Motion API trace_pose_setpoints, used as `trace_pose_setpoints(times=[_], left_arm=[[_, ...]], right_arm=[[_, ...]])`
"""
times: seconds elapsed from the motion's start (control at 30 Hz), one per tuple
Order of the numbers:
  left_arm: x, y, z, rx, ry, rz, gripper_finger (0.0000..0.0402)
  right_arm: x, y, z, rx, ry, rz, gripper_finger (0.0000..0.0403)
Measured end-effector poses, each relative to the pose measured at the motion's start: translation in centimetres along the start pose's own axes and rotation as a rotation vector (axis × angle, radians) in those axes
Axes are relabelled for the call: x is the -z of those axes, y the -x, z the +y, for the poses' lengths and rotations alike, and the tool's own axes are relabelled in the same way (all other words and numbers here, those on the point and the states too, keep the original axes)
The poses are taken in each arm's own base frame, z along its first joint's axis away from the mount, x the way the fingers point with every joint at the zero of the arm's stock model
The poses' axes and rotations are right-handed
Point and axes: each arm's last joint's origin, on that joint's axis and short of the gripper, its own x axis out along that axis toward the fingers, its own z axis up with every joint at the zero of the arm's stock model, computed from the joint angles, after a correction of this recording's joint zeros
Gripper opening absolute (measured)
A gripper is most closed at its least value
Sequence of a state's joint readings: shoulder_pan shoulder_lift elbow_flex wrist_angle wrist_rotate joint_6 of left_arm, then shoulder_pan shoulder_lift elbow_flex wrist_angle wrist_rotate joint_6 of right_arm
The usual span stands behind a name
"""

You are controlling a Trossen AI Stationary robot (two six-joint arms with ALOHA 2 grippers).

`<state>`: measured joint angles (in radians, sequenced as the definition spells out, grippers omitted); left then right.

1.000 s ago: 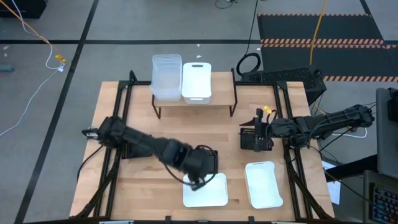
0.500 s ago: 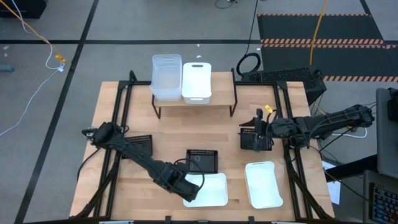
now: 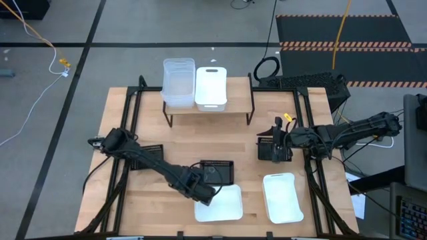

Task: Stack baskets on shelf by color
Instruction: Stack the left white bin on top of the white bin on the shelf

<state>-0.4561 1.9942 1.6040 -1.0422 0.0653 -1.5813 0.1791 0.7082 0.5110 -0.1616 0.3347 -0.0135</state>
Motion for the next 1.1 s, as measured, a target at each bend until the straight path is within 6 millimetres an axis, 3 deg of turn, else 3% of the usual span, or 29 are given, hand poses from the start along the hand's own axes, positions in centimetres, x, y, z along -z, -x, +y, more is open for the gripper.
trace_pose_setpoints(times=[0.13,0.2,0.43,0.6,0.73,0.9,1.0,1.1], left_arm=[[-0.2,0.2,0.2,-0.007,-0.046,0.011,0.002],[-0.3,0.6,0.4,-0.018,-0.07,0.012,0.001],[-0.5,3.4,3.1,-0.177,-0.15,-0.01,0.0019],[-0.7,5.5,3.9,-0.142,-0.141,-0.082,0.0034],[-0.8,7.7,4.0,-0.007,-0.136,-0.169,0.0083],[-0.4,8.9,0.8,0.325,-0.243,-0.404,0.0162],[0.1,7.8,-2.5,0.532,-0.328,-0.437,0.0194],[0.2,6.0,-4.4,0.631,-0.356,-0.408,0.0202]], right_arm=[[0.0,0.0,0.0,0.0,-0.002,0.0,0.0169],[0.0,0.0,0.0,0.0,-0.002,0.0,0.0169],[0.0,0.0,0.0,0.001,-0.012,-0.005,0.0169],[-0.1,0.0,0.0,0.001,-0.018,-0.011,0.0169],[-0.1,0.0,0.0,0.001,-0.023,-0.014,0.0169],[0.0,0.0,0.0,0.001,-0.019,-0.005,0.0169],[0.2,-0.1,0.0,0.001,-0.018,-0.003,0.0169],[0.7,-0.3,0.1,0.001,-0.013,0.005,0.0169]])
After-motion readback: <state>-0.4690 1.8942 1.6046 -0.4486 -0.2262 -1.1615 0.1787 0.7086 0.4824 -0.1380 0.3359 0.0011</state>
